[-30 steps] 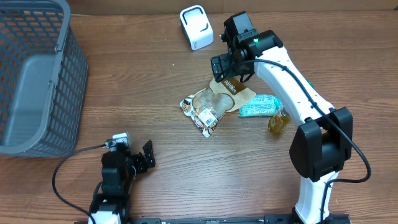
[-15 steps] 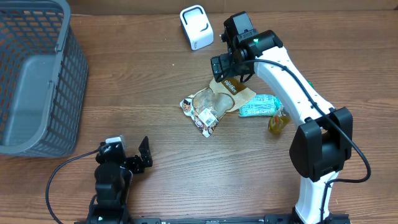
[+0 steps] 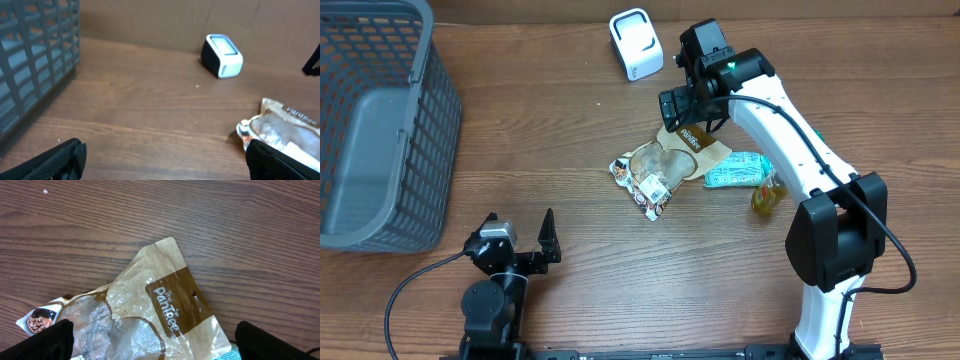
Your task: Scan the item barcode
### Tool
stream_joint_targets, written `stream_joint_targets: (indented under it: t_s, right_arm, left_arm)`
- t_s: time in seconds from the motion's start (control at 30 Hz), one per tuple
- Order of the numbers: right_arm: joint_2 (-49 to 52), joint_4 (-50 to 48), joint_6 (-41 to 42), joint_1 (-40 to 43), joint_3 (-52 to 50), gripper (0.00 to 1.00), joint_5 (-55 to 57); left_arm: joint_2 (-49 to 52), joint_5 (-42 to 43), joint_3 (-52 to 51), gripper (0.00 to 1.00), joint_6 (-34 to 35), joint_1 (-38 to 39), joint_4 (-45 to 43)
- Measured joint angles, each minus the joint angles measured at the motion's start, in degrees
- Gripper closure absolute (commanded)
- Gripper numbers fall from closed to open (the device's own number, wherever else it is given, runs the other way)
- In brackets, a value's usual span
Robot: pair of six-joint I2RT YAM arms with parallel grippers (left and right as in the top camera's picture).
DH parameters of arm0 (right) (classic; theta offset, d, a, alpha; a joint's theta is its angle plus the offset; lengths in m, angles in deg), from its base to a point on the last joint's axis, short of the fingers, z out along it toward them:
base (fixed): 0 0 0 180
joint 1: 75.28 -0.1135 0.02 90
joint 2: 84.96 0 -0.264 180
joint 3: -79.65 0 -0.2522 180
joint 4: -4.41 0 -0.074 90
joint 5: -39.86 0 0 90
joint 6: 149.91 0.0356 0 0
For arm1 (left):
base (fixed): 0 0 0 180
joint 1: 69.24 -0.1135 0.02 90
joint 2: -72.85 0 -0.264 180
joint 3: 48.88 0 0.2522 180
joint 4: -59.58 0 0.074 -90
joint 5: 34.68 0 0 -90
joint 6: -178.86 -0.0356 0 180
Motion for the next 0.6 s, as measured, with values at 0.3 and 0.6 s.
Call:
stream_joint_targets:
  t_s: [0.3, 0.6]
  right_arm:
    - [0.0, 0.0, 0.0, 0.0, 0.0, 0.0, 0.0]
    - [0.0, 0.0, 0.0, 0.0, 0.0, 0.0, 0.0]
  left_arm:
    - [-5.1, 0.4, 0.0, 0.0, -0.4, 0.0, 0.0]
    - [-5.3, 0.5, 0.0, 0.0, -0.4, 0.0, 0.0]
